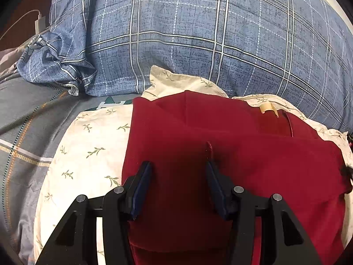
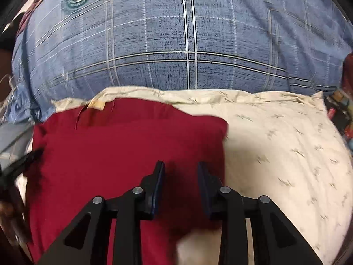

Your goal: Fold small clothes

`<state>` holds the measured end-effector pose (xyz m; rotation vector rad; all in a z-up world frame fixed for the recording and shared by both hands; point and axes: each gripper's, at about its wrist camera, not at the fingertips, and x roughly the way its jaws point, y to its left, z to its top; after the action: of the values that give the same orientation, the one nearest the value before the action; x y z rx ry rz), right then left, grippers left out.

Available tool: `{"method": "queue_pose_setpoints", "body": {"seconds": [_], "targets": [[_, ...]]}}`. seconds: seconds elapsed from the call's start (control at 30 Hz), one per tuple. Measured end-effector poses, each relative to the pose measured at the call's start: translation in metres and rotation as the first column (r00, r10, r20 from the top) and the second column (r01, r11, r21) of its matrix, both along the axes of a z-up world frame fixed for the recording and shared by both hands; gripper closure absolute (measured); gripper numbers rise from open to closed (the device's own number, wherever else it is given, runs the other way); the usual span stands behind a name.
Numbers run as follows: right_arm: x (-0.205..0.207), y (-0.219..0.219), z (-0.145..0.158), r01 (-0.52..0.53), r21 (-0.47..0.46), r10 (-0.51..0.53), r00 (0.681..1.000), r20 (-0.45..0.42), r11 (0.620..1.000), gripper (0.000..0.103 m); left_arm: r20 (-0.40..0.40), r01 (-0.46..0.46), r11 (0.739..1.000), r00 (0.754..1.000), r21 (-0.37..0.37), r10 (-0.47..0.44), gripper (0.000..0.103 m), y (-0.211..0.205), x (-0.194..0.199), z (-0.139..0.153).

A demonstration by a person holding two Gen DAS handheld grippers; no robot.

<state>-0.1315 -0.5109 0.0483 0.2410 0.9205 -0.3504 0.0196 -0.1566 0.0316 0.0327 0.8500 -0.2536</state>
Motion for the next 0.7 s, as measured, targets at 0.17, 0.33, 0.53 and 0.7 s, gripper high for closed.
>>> {"method": "queue_pose_setpoints", "body": {"seconds": [0.17,0.33,0.53,0.7], "targets": [[-0.010,0.002,-0.014,0.011,0.003,-0.010,0.999,-0.049,1.000,0.070,-0.020,-0.018,0.999,1.000,-0.042,0.018,0.052,0.014,-0.006,0.006],[0.008,0.041,0.025,-0.093,0.015,0.092,0.995,0.047,0.996,0.068,-0.038,-0.062,0.998,0.997,-0.004,0.062,0.052,0.033,-0.016,0.013],[0.086,0.127,0.021,-0.338,0.152,0.323,0.940,0.112,0.929,0.072,-0.120,-0.091,0.995,0.989,-0.038,0.086,0.048,0.052,-0.013,0.004],[0.151,0.190,-0.004,-0.458,0.185,0.449,0.889,0.088,0.870,0.074,-0.115,-0.087,0.996,0.990,-0.011,0.085,0.045,0.049,-0.009,0.002]]}}
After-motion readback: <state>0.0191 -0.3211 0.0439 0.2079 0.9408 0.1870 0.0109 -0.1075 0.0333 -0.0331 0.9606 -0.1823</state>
